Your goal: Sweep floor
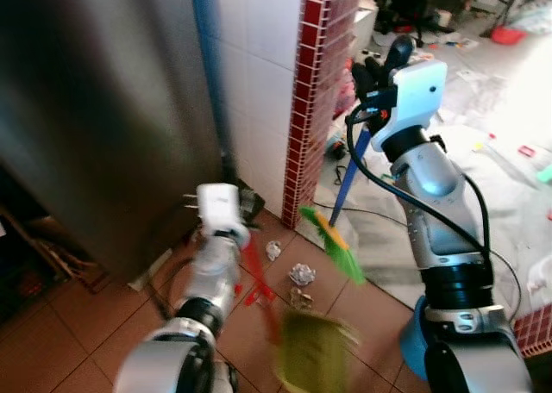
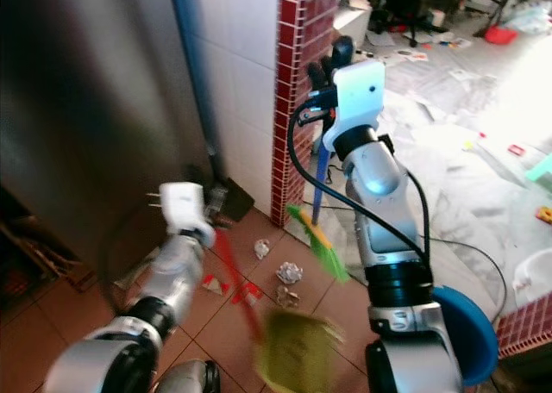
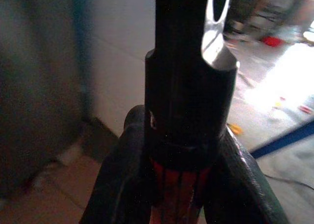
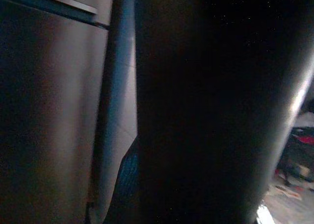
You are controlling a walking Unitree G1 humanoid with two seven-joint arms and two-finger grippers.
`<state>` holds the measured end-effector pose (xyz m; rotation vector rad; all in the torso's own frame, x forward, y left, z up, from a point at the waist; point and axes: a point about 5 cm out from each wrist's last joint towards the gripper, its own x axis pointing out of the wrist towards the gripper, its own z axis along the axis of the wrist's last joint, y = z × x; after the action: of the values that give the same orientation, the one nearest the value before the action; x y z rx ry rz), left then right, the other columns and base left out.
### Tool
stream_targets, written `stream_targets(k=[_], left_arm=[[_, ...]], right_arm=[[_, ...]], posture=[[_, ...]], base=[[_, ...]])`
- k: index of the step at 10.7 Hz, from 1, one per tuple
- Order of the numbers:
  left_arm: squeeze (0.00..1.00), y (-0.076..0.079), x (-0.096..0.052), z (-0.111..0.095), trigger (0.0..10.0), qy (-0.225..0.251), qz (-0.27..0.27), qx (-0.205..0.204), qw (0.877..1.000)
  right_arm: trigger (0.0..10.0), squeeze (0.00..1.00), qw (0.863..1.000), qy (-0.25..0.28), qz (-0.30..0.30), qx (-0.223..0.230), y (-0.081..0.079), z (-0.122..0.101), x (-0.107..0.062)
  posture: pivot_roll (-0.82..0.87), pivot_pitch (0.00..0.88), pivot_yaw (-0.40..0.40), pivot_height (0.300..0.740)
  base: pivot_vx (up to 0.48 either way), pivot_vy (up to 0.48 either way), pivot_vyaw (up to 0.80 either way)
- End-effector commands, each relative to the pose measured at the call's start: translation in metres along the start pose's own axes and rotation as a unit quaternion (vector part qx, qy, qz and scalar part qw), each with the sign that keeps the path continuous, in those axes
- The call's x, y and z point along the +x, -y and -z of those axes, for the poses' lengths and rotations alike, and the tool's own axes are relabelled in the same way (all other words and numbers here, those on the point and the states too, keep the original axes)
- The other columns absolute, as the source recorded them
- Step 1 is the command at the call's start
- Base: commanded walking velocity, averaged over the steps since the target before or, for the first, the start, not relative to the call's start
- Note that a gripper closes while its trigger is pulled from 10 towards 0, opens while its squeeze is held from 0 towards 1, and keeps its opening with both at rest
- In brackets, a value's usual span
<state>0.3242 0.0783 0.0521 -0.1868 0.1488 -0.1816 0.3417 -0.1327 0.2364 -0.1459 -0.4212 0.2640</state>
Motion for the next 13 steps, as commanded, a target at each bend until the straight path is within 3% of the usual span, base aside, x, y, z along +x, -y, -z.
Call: stream_targets(k=[1, 3, 4, 6, 8, 10, 13], left_arm=[[0.0, -0.005, 0.007, -0.017, 10.0, 0.03, 0.002, 0.014, 0.999], [0.0, -0.005, 0.008, -0.036, 10.0, 0.083, 0.011, 0.064, 0.994], [0.0, -0.013, 0.006, -0.049, 10.0, 0.118, -0.009, 0.086, 0.989], [0.0, -0.025, 0.002, -0.06, 10.0, 0.147, -0.039, 0.085, 0.985], [0.0, -0.026, 0.001, -0.051, 10.0, 0.13, -0.038, 0.094, 0.986], [0.0, -0.019, -0.002, -0.032, 10.0, 0.081, -0.043, 0.091, 0.992], [0.0, -0.013, -0.002, -0.031, 10.0, 0.076, -0.036, 0.084, 0.993]], right_arm=[[10.0, 0.0, 0.999, 0.032, 0.006, -0.02, 0.0, -0.011, 0.002], [10.0, 0.0, 1.0, 0.015, 0.011, -0.023, -0.005, 0.002, -0.006], [10.0, 0.0, 1.0, 0.004, 0.015, -0.023, -0.01, 0.011, -0.012], [10.0, 0.0, 1.0, -0.012, 0.013, -0.024, -0.018, 0.022, -0.019], [10.0, 0.0, 0.999, -0.038, 0.003, -0.029, -0.027, 0.031, -0.027], [10.0, 0.0, 0.995, -0.093, 0.011, -0.025, -0.03, 0.052, -0.042], [10.0, 0.0, 0.995, -0.093, 0.043, -0.002, -0.025, 0.051, -0.044]], posture=[[-0.11, 0.0, 0.03, 0.74], [-0.1, 0.0, 0.037, 0.74], [-0.09, 0.0, 0.041, 0.74], [-0.07, 0.0, 0.039, 0.74], [-0.08, 0.0, 0.037, 0.74], [-0.1, 0.0, 0.034, 0.74], [-0.1, 0.0, 0.019, 0.74]], base=[[0.0, 0.0, 0.0], [0.0, 0.0, 0.0], [0.0, 0.0, 0.0], [0.0, 0.0, 0.0], [0.0, 0.0, 0.0], [0.0, 0.0, 0.0], [-0.169, 0.0, -0.15]])
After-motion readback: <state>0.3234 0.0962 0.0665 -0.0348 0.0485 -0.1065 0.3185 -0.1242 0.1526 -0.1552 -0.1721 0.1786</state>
